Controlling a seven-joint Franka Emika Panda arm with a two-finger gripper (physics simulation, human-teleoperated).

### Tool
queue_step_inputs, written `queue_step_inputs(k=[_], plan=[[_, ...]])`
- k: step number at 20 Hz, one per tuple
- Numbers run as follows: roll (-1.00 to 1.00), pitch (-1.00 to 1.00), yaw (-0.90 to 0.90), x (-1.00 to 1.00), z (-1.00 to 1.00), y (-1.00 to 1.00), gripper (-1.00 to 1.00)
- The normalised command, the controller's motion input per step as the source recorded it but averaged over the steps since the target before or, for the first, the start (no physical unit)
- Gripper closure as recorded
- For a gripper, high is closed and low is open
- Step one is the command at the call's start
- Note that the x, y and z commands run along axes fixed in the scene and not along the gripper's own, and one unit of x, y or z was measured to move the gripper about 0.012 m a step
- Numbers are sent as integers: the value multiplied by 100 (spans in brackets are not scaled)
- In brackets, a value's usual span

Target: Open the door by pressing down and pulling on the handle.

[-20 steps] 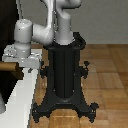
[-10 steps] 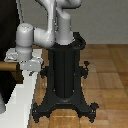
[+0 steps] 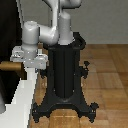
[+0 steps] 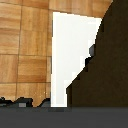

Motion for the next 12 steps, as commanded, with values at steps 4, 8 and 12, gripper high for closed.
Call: queue_step_inputs(k=[4,8,12], plan=[[0,0,0,0,-8,25,-100],[0,0,0,0,-25,0,-100],[0,0,0,0,0,0,-100]])
